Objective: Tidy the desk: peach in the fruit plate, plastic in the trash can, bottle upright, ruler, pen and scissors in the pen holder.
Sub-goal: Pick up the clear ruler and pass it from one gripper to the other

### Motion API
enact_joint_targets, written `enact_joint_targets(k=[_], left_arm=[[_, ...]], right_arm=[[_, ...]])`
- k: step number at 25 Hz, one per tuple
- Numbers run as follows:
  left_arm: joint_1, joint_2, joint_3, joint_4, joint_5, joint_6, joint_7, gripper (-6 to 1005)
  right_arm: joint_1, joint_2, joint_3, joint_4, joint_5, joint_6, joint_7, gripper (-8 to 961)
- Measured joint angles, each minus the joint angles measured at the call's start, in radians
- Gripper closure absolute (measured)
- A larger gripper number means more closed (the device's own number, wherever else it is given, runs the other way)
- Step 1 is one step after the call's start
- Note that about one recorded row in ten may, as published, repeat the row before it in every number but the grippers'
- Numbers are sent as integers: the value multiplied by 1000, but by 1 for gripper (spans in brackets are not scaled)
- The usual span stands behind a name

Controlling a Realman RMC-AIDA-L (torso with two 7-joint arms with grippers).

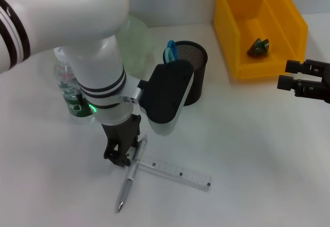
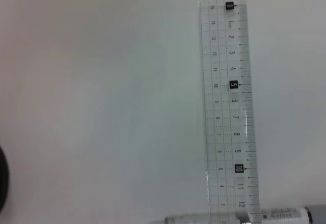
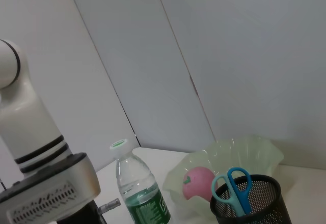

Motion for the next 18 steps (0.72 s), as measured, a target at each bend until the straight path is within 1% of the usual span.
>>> enact_joint_targets(k=[5, 10, 13, 18], left_arm=[[12, 4, -41, 39, 5, 29, -11, 593], [21, 7, -60, 70, 18, 46, -29, 588], [30, 8, -89, 95, 31, 56, -39, 585], [55, 15, -174, 159, 37, 79, -47, 580]], right_arm=[[1, 0, 7, 0, 5, 2, -3, 274], [3, 2, 19, -3, 11, 1, -8, 275], [-5, 4, 44, -9, 64, -3, -16, 276], [-45, 0, 56, -10, 193, -7, -24, 277]])
